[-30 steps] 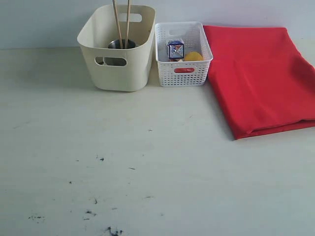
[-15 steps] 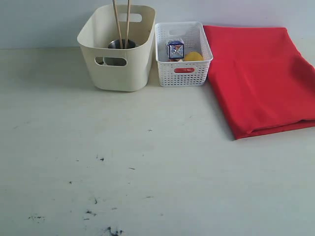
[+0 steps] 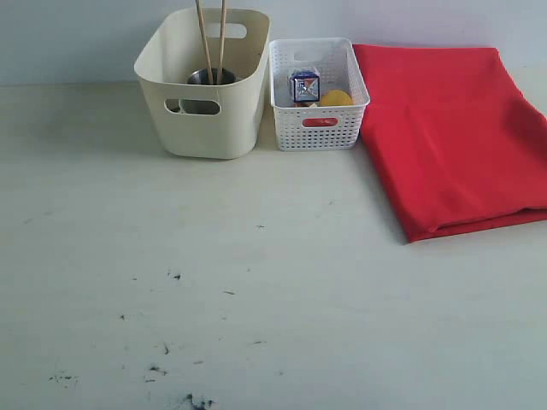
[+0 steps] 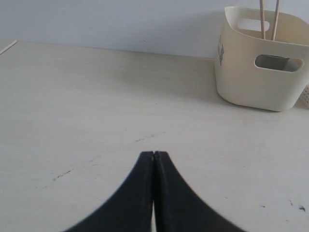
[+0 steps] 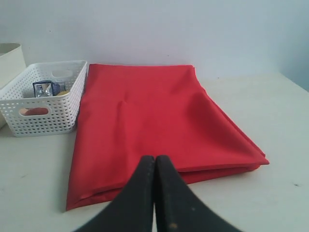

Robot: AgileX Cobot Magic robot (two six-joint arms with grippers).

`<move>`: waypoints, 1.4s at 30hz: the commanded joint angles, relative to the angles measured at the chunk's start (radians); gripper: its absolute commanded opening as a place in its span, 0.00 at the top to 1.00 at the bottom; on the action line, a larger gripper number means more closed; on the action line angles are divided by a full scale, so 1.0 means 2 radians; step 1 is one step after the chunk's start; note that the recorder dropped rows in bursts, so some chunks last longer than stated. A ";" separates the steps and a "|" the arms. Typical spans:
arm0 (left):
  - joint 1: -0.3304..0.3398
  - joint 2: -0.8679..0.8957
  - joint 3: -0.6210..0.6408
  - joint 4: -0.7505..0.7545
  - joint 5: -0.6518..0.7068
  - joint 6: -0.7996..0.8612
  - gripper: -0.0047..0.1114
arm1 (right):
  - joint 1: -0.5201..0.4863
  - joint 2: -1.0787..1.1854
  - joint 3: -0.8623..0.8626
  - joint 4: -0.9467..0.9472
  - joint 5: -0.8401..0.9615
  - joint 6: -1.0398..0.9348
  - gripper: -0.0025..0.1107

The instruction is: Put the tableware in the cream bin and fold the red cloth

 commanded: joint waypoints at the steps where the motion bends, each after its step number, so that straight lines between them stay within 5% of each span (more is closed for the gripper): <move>1: 0.002 -0.003 0.002 -0.004 -0.002 0.000 0.96 | 0.000 -0.005 0.002 -0.012 0.004 0.000 0.98; 42: 0.002 -0.003 0.002 -0.004 -0.002 0.000 0.96 | 0.000 -0.017 0.002 -0.006 0.004 0.000 0.98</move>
